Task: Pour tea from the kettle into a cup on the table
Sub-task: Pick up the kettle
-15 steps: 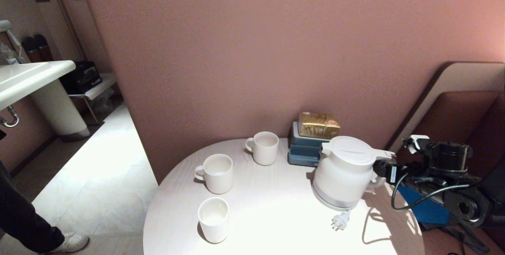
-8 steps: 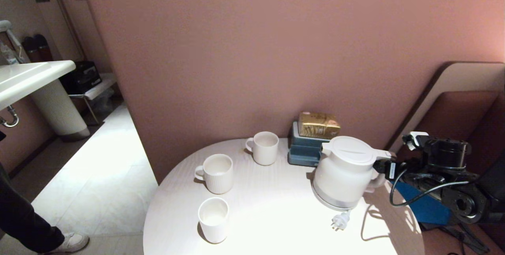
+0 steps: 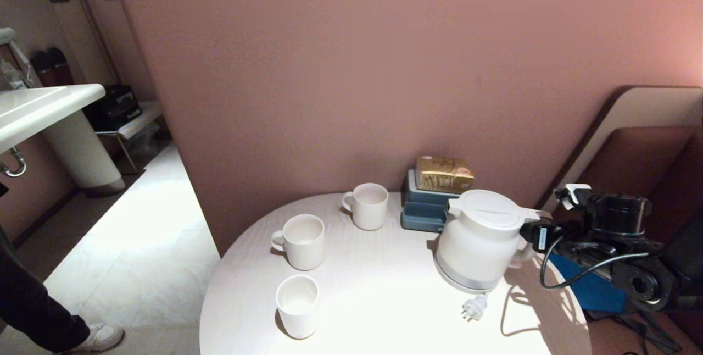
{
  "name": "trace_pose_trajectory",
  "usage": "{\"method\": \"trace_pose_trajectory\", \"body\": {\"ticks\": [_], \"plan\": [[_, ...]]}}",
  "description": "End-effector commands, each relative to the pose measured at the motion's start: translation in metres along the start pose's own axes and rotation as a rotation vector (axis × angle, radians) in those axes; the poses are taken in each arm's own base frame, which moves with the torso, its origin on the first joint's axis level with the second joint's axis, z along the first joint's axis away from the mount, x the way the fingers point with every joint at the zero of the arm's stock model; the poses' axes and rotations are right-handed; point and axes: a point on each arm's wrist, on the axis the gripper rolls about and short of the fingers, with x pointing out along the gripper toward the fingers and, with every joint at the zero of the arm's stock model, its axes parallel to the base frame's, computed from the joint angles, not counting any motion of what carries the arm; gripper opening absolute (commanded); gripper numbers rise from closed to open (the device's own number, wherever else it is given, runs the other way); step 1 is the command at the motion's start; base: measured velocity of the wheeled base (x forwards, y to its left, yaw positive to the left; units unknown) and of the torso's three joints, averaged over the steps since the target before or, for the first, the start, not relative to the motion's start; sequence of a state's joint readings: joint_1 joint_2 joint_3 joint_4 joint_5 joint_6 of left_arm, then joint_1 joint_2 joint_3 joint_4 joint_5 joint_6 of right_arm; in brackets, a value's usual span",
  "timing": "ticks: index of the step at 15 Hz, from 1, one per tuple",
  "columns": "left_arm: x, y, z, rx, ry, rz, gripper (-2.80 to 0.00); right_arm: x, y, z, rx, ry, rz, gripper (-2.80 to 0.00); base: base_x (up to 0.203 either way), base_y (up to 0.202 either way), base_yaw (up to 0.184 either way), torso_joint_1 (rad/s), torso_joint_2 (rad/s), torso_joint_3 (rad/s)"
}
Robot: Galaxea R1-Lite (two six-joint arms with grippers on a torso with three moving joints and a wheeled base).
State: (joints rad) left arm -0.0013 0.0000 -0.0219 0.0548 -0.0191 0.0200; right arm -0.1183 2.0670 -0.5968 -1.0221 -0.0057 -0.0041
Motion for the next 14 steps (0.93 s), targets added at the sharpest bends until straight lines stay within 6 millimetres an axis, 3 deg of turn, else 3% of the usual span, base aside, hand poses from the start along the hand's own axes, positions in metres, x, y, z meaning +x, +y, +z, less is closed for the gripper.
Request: {"method": "trace_pose_trajectory", "body": {"ticks": [1,14], "plan": [[0.0001,0.0000,-0.0001,0.000,0.002,-0.001,-2.80,-0.0004,0.0000,0.0012,-0.001,-0.008,0.000,0.00,0.000,0.000,0.000,0.000,0.00,0.000],[0.0001,0.0000,-0.0001,0.000,0.002,0.000,-2.80,-0.0040,0.0000,0.0017,0.001,-0.009,-0.003,0.00,0.000,0.000,0.000,0.000,0.00,0.000]]}}
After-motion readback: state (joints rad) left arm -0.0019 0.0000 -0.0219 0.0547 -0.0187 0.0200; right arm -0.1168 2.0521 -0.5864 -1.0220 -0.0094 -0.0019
